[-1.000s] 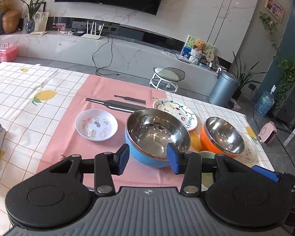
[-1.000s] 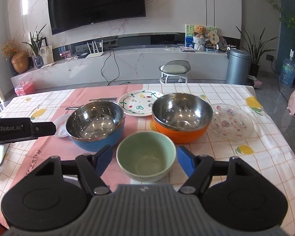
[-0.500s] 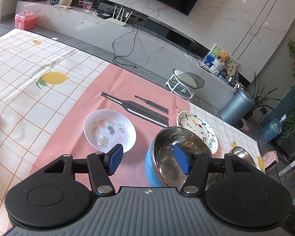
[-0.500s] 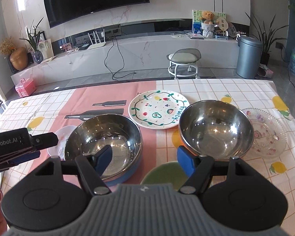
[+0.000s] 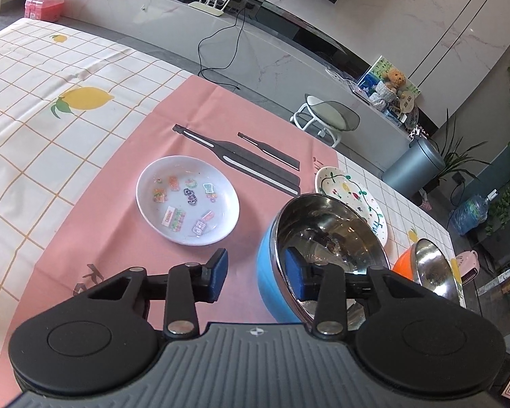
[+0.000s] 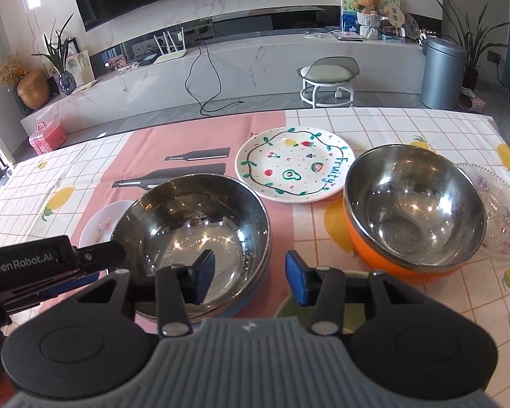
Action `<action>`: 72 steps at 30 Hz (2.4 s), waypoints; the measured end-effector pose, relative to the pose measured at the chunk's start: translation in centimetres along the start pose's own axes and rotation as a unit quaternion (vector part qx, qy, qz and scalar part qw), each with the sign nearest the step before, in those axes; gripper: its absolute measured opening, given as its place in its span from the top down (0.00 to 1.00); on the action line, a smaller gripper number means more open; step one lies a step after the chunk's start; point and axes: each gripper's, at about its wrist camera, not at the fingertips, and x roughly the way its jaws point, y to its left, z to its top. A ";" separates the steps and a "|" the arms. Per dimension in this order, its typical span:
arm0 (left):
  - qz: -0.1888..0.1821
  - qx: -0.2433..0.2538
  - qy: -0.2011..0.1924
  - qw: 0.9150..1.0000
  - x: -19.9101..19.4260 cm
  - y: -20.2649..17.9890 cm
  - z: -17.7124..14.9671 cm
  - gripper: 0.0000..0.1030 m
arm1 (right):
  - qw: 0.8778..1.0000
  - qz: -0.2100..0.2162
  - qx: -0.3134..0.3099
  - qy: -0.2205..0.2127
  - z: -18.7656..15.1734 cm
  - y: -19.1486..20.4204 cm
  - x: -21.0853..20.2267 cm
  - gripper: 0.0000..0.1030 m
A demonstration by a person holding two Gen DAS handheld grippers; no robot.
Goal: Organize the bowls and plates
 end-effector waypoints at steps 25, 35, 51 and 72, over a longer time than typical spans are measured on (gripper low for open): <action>-0.006 0.029 -0.033 0.999 -5.9 -1.2 -1.6 0.90 | 0.999 0.012 0.031 -0.012 -1.5 0.9 -5.1 0.85; -0.016 0.022 -0.043 0.999 -10.8 -0.4 -4.8 0.91 | 0.998 0.033 0.050 -0.020 -5.5 0.8 -11.3 0.85; -0.002 -0.001 0.002 1.000 -12.5 1.8 -9.9 0.91 | 0.994 0.047 0.092 0.036 -10.9 -0.1 -13.9 0.85; 0.022 0.002 -0.012 1.000 -11.0 3.0 -10.1 0.91 | 0.992 0.056 0.088 0.067 -11.7 0.6 -11.5 0.85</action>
